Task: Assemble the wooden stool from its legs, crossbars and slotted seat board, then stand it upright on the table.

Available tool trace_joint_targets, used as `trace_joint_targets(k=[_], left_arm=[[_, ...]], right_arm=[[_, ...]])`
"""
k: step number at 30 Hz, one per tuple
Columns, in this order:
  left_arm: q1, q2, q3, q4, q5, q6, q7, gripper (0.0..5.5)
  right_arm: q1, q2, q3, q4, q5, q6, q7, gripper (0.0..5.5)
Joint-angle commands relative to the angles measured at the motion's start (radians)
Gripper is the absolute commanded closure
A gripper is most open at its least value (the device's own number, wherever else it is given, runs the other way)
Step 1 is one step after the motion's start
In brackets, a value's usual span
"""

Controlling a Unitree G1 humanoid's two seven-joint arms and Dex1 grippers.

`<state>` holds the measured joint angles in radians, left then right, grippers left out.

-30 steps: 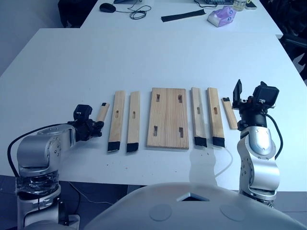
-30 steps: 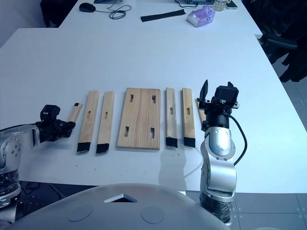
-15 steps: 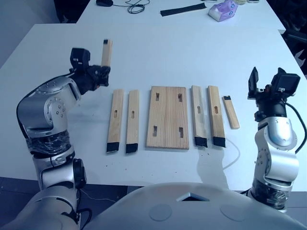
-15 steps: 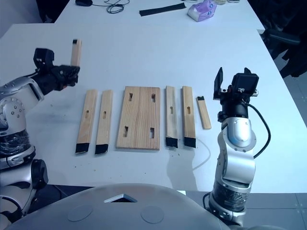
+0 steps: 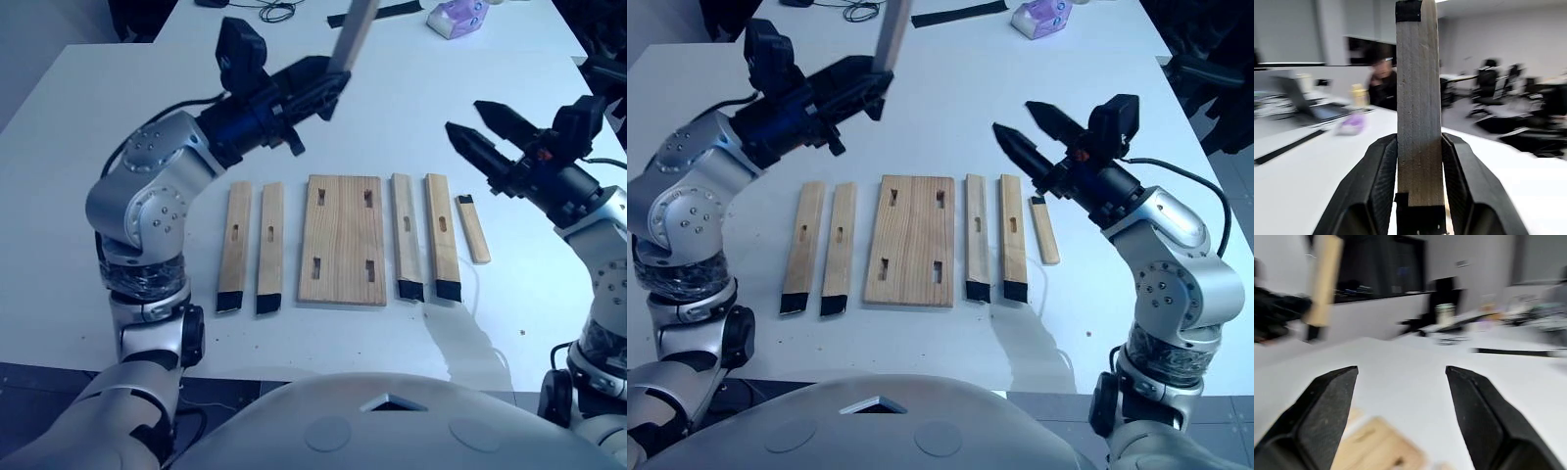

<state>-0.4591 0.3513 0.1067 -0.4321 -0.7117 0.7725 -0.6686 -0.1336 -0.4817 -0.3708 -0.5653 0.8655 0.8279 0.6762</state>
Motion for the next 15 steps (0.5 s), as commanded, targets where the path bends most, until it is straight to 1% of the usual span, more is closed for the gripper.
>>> trace_joint_targets(k=[1,5,9,15], left_arm=[[0.069,0.0,-0.03,-0.061,-0.07,-0.008,-0.047,4.19],[0.144,0.009,-0.079,-0.116,-0.103,-0.015,-0.086,4.19],[0.191,0.025,-0.127,-0.156,-0.117,-0.025,-0.121,4.19],[0.189,0.034,-0.133,-0.175,-0.166,-0.004,-0.099,4.19]], right_arm=[[-0.045,-0.066,-0.054,0.035,0.228,0.075,0.06,2.17],[-0.089,-0.128,-0.044,0.077,0.335,0.102,0.096,2.17],[-0.102,-0.173,-0.001,0.086,0.372,0.114,0.146,2.17],[-0.132,-0.179,0.059,0.073,0.386,0.098,0.16,2.17]])
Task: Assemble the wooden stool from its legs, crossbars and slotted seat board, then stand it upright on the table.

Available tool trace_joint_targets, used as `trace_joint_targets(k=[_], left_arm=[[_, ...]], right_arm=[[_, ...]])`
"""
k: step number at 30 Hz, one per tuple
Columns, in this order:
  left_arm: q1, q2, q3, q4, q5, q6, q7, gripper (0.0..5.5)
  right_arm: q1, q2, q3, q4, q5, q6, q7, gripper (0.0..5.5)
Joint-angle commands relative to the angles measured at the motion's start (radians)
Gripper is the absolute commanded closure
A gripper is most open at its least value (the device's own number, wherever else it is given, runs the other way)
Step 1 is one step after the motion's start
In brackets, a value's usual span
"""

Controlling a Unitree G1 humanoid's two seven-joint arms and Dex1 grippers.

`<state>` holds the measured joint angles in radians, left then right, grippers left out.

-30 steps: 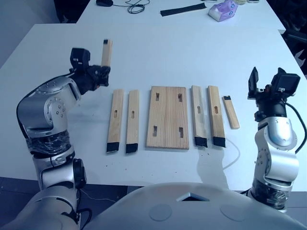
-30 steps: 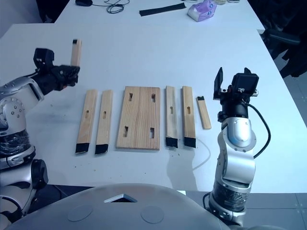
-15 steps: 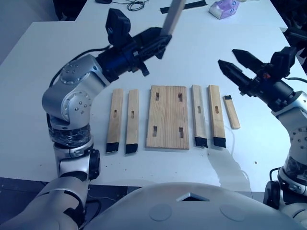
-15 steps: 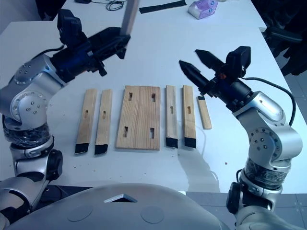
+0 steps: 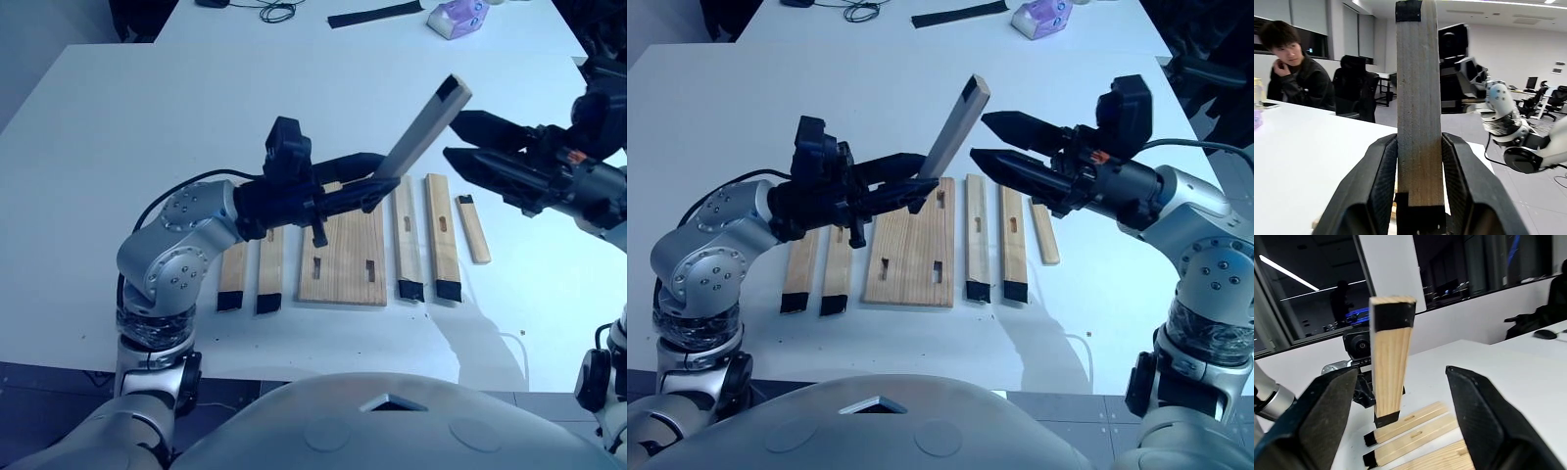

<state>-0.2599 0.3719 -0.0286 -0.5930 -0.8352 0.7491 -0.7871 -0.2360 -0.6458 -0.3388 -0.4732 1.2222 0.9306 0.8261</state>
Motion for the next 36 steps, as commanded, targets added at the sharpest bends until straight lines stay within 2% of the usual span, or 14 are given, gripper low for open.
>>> trace_joint_targets(k=[1,5,12,23,31,36], left_arm=[[-0.016,0.018,0.004,-0.014,-0.053,0.025,0.021,4.19],[-0.045,0.037,0.022,0.018,-0.158,0.094,0.04,4.19],[-0.047,0.083,0.023,0.028,-0.254,0.151,0.027,4.19],[-0.033,0.144,-0.04,0.004,-0.196,0.092,-0.075,4.19],[-0.042,0.147,-0.051,0.01,-0.19,0.077,-0.079,4.19],[-0.045,0.146,-0.054,0.011,-0.184,0.069,-0.076,4.19]], right_arm=[[-0.031,-0.017,0.032,-0.025,0.03,-0.007,0.011,2.17],[-0.029,-0.032,0.067,-0.03,-0.016,-0.026,0.017,2.17],[-0.035,-0.055,0.098,-0.043,0.021,-0.016,0.048,2.17],[-0.064,-0.1,0.12,-0.037,0.078,-0.002,0.074,2.17],[-0.064,-0.135,0.15,-0.047,0.078,0.002,0.117,2.17],[-0.059,-0.143,0.15,-0.051,0.079,0.0,0.126,2.89]])
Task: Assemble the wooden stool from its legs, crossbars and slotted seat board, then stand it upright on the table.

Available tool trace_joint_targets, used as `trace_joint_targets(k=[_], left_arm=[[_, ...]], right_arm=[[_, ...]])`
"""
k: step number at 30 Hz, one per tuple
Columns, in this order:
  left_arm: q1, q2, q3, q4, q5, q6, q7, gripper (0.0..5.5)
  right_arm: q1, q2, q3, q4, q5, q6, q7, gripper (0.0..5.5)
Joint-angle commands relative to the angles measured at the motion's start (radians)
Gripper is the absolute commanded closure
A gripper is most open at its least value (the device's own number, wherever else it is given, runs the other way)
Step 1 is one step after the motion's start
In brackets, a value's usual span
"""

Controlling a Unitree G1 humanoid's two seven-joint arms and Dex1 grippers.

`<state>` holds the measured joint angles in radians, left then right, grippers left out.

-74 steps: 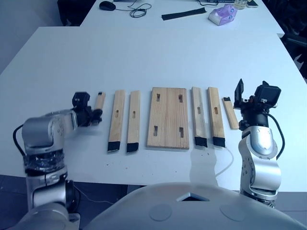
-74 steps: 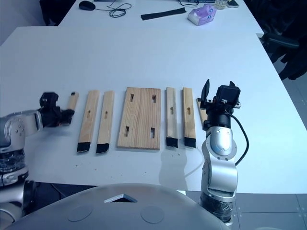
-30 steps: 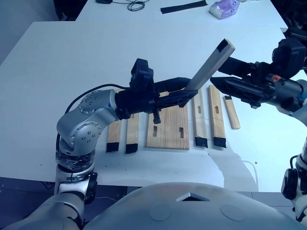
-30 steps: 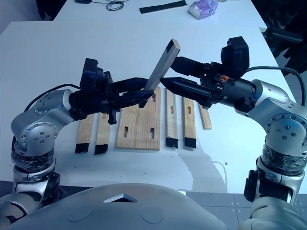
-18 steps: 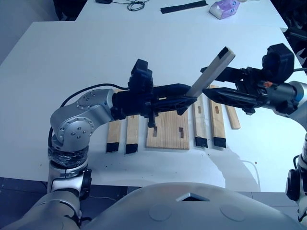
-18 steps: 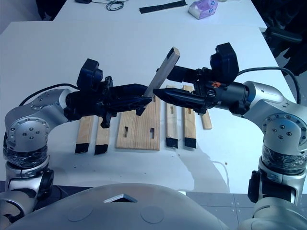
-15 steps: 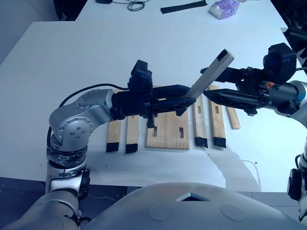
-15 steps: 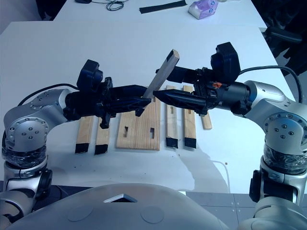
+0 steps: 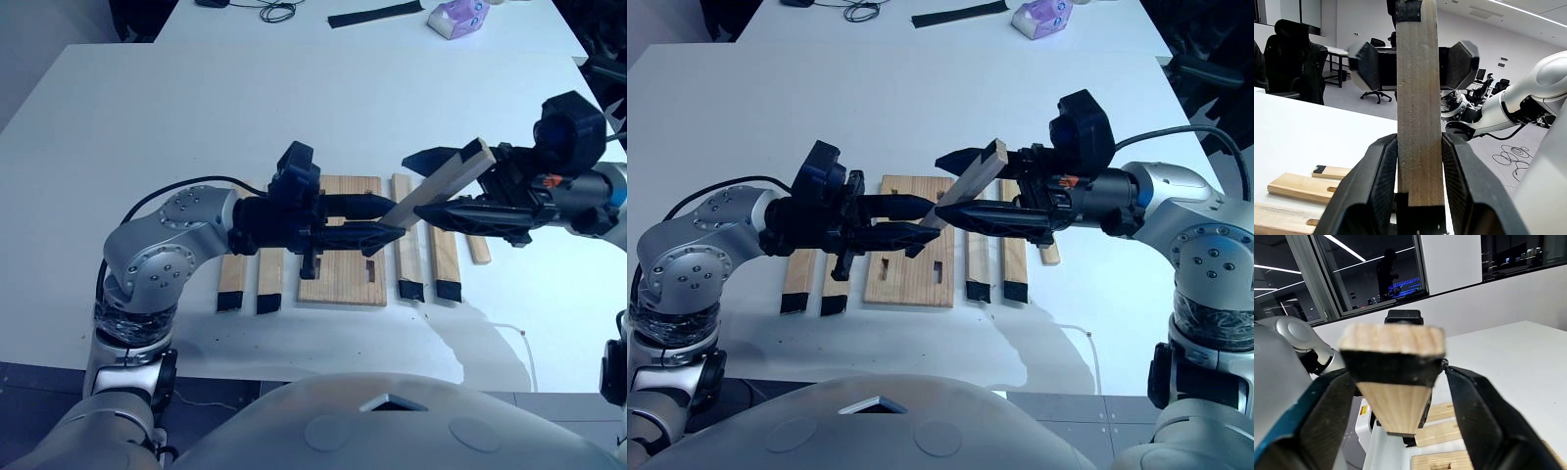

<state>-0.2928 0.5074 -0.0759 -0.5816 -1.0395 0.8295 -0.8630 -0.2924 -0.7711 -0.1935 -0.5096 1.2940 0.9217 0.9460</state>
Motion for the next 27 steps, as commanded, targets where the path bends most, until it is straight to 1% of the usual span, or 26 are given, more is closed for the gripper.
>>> trace_joint_targets(k=[1,3,4,6,7,9,18,27], left_arm=[[-0.012,0.011,-0.009,0.0,0.024,-0.015,0.0,4.19],[-0.011,0.011,-0.014,0.001,0.032,-0.023,0.002,4.19],[-0.011,0.011,-0.015,0.002,0.035,-0.026,0.004,4.19],[-0.009,0.011,-0.018,0.001,0.044,-0.03,0.0,4.19],[-0.007,0.012,-0.019,0.0,0.047,-0.031,-0.002,4.19],[-0.005,0.015,-0.021,-0.001,0.051,-0.035,-0.006,4.19],[-0.001,0.032,-0.018,0.013,0.084,-0.056,-0.016,4.19],[-0.003,0.031,-0.051,0.032,0.181,-0.098,-0.022,4.19]], right_arm=[[-0.002,-0.019,0.005,-0.015,0.008,0.008,0.007,3.05],[-0.006,-0.024,0.006,-0.012,0.001,0.005,0.012,3.32],[-0.01,-0.025,0.006,-0.009,0.001,0.005,0.013,3.55],[-0.011,-0.027,0.006,-0.009,0.002,0.005,0.011,3.78],[-0.011,-0.028,0.007,-0.01,0.002,0.004,0.011,4.0],[-0.011,-0.031,0.009,-0.012,-0.002,0.004,0.012,4.16],[0.007,-0.057,0.019,-0.018,-0.054,-0.008,0.031,4.19],[0.022,-0.062,0.046,-0.028,-0.126,-0.044,0.057,4.19]])
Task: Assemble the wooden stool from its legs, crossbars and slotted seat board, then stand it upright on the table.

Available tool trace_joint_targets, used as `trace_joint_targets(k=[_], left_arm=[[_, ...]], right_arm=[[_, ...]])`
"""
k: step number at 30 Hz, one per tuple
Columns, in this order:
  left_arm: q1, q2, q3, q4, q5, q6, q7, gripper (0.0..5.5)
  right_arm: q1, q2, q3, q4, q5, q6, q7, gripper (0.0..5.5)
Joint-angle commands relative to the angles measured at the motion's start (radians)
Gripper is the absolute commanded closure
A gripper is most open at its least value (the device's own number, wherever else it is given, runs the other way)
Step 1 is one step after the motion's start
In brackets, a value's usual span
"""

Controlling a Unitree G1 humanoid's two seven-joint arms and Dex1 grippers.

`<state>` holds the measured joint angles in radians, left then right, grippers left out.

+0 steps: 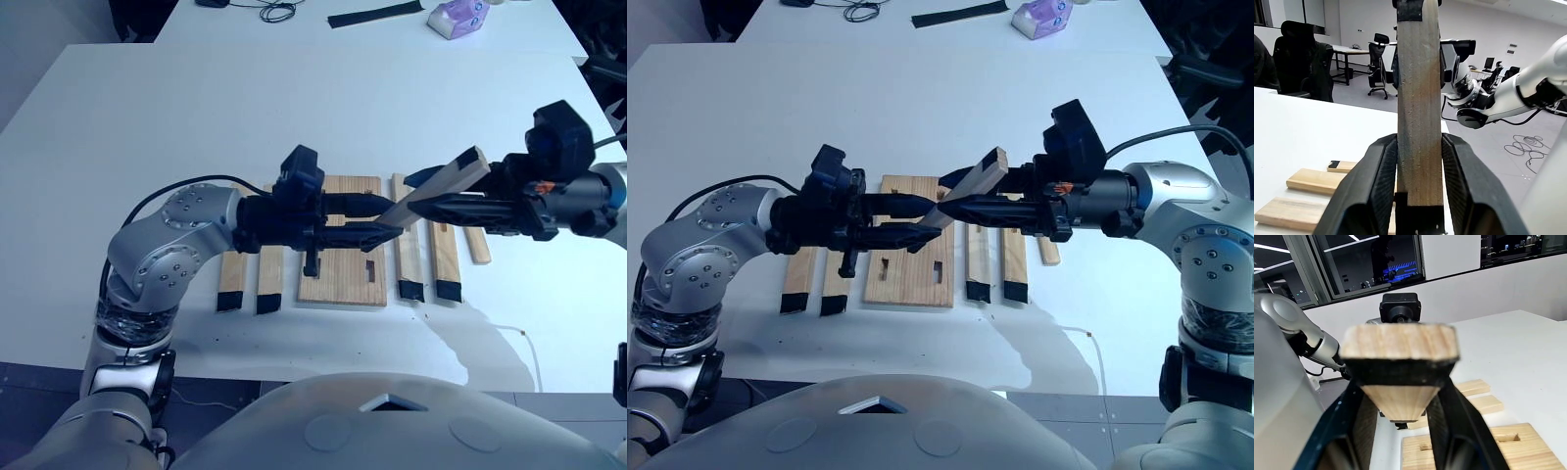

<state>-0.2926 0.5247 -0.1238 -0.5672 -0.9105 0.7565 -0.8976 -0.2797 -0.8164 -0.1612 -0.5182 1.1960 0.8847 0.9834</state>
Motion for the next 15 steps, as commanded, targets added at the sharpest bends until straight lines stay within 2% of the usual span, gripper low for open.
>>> trace_joint_targets(k=[1,2,8,11,15], left_arm=[[-0.002,0.017,-0.007,0.022,0.056,-0.021,0.013,4.19],[0.0,0.021,-0.009,0.027,0.049,-0.01,0.007,3.83],[0.029,0.07,-0.05,0.03,0.125,-0.051,-0.037,3.02],[0.055,0.088,-0.07,0.049,0.198,-0.105,-0.052,2.53],[0.098,0.078,-0.059,0.059,0.228,-0.138,-0.039,2.48]], right_arm=[[0.011,-0.017,0.015,-0.02,-0.034,-0.011,0.021,4.19],[0.012,-0.017,0.016,-0.02,-0.038,-0.013,0.022,4.19],[0.014,-0.023,0.021,-0.018,-0.096,-0.042,0.022,4.2],[0.022,-0.062,0.026,-0.001,-0.204,-0.097,0.054,4.2],[0.047,-0.17,0.076,0.109,-0.505,-0.333,0.17,4.2]])
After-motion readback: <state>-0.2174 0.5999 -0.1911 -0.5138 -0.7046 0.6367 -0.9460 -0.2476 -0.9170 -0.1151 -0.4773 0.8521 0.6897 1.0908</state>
